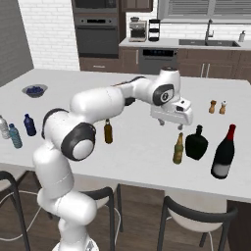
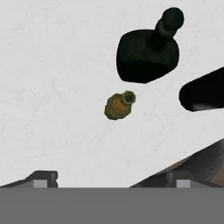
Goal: Move the plastic bottles in the middle to the plastics group, and the glass bottles in the middle to the glass group.
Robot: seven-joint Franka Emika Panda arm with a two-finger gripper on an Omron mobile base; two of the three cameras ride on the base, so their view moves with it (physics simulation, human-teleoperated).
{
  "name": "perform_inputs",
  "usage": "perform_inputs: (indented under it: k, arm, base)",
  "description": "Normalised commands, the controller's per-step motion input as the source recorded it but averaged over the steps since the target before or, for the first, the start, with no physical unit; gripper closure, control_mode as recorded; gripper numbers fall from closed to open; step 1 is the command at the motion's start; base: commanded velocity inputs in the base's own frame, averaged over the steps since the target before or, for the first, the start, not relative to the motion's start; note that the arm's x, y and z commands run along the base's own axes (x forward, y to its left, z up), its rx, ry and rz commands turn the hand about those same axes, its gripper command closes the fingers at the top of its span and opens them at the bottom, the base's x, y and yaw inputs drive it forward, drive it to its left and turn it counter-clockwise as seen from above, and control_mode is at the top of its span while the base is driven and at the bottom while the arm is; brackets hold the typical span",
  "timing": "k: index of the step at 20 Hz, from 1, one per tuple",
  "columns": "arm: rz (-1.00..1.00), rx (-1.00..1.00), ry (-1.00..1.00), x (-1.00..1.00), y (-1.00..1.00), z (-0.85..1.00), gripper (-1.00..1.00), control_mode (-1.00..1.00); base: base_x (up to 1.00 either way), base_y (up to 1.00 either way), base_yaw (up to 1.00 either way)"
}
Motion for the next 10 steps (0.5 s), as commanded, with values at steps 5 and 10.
perform_inputs:
  k: [5,10]
  arm:
    - [0.16,-0.21,0.00,-0.27,1.00,0.00,-1.00,-1.00]
    - [0.11,-0.03,0.00,-0.09,1.00,0.06,-1.00,-1.00]
  base:
    - [0.00,0.00,0.00]
    - [0.00,0.00,0.00]
